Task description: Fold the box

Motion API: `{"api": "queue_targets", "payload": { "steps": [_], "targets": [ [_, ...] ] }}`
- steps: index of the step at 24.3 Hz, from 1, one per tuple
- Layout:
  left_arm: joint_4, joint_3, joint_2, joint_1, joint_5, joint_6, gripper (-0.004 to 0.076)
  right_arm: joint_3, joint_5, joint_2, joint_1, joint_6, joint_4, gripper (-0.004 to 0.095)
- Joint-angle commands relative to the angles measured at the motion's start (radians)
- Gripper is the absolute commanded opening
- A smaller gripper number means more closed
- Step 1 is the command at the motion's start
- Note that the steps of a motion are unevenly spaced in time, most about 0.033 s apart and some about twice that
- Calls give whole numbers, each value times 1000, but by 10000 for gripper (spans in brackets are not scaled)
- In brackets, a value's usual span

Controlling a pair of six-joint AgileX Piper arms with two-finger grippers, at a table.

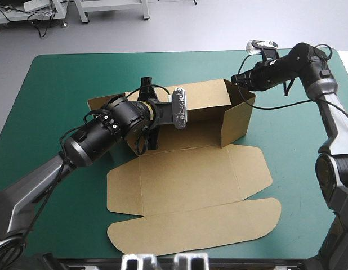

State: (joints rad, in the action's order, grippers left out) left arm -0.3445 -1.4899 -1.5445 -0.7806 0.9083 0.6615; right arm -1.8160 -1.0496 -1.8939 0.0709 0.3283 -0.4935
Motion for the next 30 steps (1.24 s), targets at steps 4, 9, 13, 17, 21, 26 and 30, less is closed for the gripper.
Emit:
{"api": "queue_targets", "payload": {
  "steps": [4,9,13,17,21,26,30],
  "targets": [
    [-2,-21,34,-5,-34,-20,-9,-30,-196,50,2,80,-45,-5],
    [-2,-21,34,-5,-34,-20,-9,6,-154,91,2,143,-115,-5],
    [-2,-21,34,-5,-34,-20,-9,143,-42,160,2,240,-158,-5],
    [-2,-21,34,-5,-34,-20,-9,305,95,227,2,352,-208,-5],
    [-4,-21,34,-5,-32,-20,-10,542,273,322,2,597,-391,-5],
    [-4,-21,34,-5,-26,-20,-9,737,433,390,2,966,-664,-5],
    [-4,-21,34,-5,-20,-24,-9,908,460,440,2,1403,-952,-5]
  ]
}}
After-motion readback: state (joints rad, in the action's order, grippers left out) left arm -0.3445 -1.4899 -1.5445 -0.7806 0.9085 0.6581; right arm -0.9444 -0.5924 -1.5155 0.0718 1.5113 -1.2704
